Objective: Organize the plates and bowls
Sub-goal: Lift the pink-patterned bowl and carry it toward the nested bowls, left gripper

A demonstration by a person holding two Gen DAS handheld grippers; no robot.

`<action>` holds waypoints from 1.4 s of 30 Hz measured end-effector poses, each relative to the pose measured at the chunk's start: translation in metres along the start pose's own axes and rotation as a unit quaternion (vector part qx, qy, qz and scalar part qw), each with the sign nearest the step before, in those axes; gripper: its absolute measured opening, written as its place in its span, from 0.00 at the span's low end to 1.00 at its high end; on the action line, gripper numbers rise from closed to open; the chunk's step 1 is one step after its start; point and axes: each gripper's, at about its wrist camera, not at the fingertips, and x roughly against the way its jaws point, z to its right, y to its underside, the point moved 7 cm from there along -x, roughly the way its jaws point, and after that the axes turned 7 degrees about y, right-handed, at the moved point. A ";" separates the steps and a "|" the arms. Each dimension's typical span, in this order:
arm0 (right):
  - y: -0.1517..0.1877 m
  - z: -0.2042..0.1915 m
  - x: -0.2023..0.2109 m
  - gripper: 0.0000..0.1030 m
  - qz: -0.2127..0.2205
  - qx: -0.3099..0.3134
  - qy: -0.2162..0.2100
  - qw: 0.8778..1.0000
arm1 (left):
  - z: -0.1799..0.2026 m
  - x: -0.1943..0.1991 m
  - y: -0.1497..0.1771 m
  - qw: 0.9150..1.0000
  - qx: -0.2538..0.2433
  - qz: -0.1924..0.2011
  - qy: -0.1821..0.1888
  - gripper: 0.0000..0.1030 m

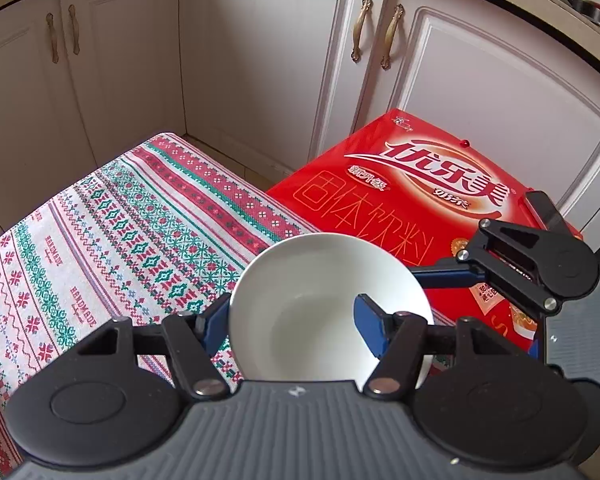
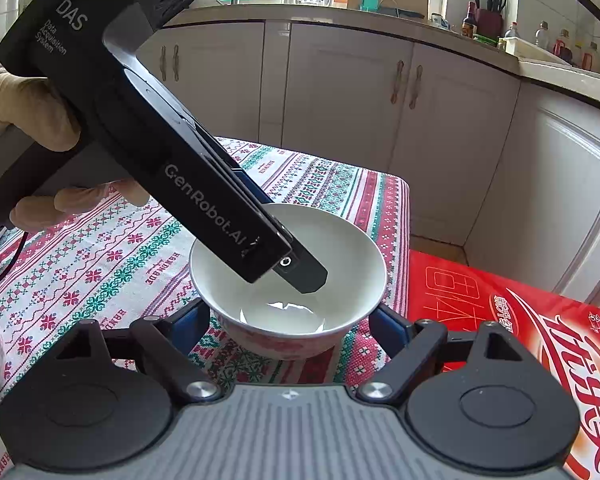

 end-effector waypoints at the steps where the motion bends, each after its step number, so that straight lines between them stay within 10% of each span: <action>1: 0.000 0.000 0.001 0.87 0.000 0.000 0.000 1.000 | 0.001 0.001 0.000 1.000 0.000 0.000 0.000 0.62; 42: -0.018 -0.118 0.157 0.87 0.052 0.057 -0.077 0.994 | 0.065 0.184 0.096 0.993 0.039 0.085 -0.077 0.62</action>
